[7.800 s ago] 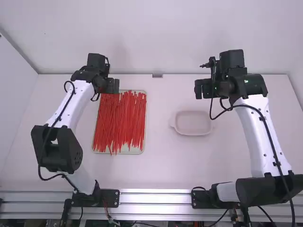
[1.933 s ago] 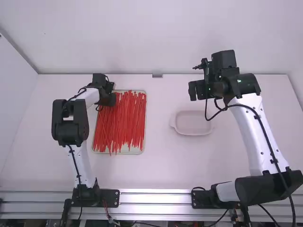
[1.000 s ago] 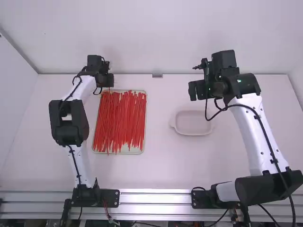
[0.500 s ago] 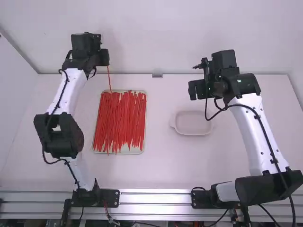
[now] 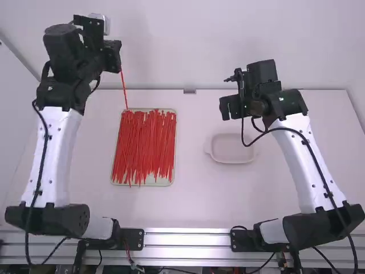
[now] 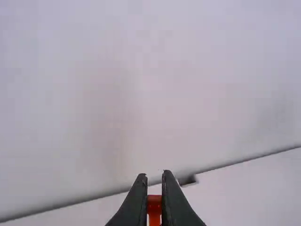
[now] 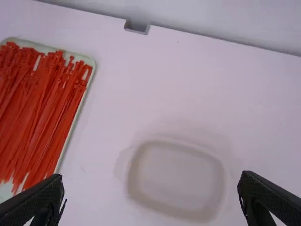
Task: Fasten the cable tie
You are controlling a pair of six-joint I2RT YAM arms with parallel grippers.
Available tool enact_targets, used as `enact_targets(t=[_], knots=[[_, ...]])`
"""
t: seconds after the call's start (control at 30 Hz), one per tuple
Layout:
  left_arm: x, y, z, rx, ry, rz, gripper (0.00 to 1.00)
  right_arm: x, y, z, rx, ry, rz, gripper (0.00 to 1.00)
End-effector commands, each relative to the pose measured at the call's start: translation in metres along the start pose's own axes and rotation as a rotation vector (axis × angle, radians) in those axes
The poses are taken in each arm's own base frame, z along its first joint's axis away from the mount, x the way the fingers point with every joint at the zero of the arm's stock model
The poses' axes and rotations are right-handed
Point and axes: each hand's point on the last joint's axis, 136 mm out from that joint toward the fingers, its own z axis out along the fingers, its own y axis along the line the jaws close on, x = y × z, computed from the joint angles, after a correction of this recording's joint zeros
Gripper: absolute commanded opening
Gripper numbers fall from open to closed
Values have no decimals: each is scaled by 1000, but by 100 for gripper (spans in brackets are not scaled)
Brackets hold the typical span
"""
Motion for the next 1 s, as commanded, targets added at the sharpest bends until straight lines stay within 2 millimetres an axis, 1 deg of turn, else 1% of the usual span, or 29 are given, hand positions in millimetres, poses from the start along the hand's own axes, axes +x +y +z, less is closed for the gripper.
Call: enact_targets(t=[0.0,0.03,0.07,0.1,0.13,0.2,0.27,0.33,0.37,0.47,0.53,0.57,0.63,0.7,0.8,0.83,0.9,0.97], knots=[[-4,-2,-29,-25,-36,25,2,-8,-1,-4,3,-22,7,98],[-4,-3,-32,-26,-40,22,2,-8,0,-4,1,-22,7,98],[-1,-5,-44,-44,-56,23,2,-9,4,-5,-28,-23,10,98],[2,-6,-50,-46,-65,16,2,-9,9,-5,-52,-27,9,98],[7,-9,-58,-45,-78,-1,2,-11,17,-5,-100,-32,0,98],[14,-10,-65,-46,-90,-34,2,-12,28,-6,-156,-40,-18,98],[28,-11,-74,-47,-99,-74,2,-15,43,-8,-216,-58,-72,98],[38,-12,-78,-46,-110,-97,2,-18,53,-10,-251,-74,-114,98],[47,-15,-80,-39,-126,-117,2,-21,61,-11,-271,-88,-132,98],[59,-20,-82,-24,-152,-158,2,-26,75,-13,-314,-113,-155,98],[73,-22,-81,-10,-172,-224,2,-30,90,-16,-360,-137,-179,98],[76,-23,-80,-7,-174,-245,2,-30,93,-17,-370,-142,-186,98],[88,-23,-78,2,-184,-317,2,-32,107,-20,-409,-162,-231,98],[96,-25,-75,26,-198,-342,2,-31,121,-24,-452,-177,-294,98],[100,-40,-71,136,-223,-379,2,-31,148,-32,-527,-223,-423,98],[100,-40,-71,136,-223,-379,2,-31,148,-32,-527,-223,-423,98],[98,-48,-70,188,-230,-416,2,-33,162,-35,-542,-255,-481,98],[97,-49,-69,196,-235,-432,2,-35,168,-37,-549,-271,-495,98]])
